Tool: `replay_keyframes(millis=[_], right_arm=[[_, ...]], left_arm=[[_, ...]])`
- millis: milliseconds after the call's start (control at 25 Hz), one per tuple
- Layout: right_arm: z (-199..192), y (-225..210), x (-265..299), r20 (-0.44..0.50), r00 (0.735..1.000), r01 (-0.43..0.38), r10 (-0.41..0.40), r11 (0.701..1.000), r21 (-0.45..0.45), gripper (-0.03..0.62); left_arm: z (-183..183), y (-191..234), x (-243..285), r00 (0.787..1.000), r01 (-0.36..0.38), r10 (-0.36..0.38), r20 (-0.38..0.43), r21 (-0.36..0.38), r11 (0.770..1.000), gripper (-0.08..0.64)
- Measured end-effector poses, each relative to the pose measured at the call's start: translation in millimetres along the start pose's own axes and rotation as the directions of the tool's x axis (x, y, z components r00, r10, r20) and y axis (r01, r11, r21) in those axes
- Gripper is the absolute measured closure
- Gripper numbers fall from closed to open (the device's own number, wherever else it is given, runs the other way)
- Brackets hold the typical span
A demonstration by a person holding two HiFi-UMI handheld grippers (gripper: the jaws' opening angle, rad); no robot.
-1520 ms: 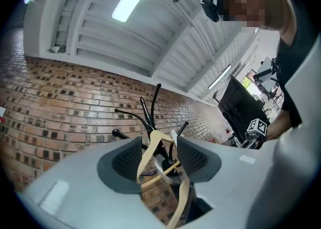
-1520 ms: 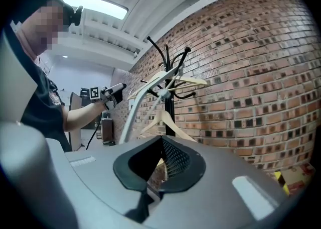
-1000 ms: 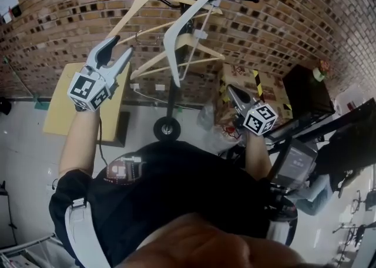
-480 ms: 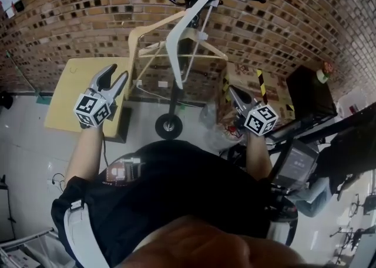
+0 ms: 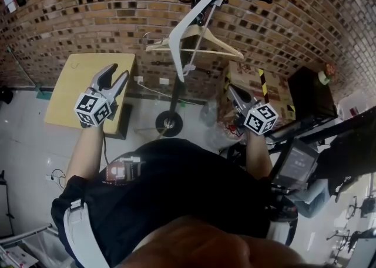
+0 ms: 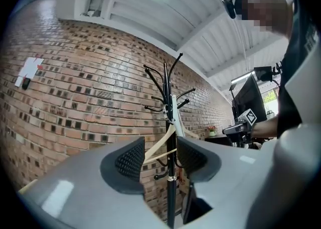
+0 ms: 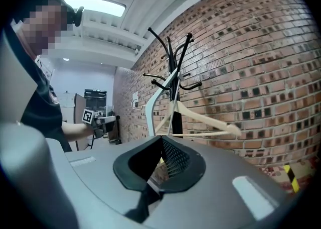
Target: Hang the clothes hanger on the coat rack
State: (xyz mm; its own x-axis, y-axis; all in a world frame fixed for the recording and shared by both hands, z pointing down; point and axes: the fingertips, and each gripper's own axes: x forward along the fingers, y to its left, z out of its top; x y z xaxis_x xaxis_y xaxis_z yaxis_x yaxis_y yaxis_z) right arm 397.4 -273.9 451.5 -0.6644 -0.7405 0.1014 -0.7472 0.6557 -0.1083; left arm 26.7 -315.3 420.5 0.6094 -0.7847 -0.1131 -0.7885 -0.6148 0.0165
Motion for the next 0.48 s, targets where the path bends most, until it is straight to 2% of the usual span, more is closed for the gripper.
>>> replay_keyframes(millis=[480], right_arm=[[-0.1,-3.8,-5.3,0.010,1.000,0.011,-0.011,1.000,0.002,0.578]], left_arm=[[2.9,-4.0,7.0,1.000,0.012,-0.012,0.004,0.004,1.000,0.360]])
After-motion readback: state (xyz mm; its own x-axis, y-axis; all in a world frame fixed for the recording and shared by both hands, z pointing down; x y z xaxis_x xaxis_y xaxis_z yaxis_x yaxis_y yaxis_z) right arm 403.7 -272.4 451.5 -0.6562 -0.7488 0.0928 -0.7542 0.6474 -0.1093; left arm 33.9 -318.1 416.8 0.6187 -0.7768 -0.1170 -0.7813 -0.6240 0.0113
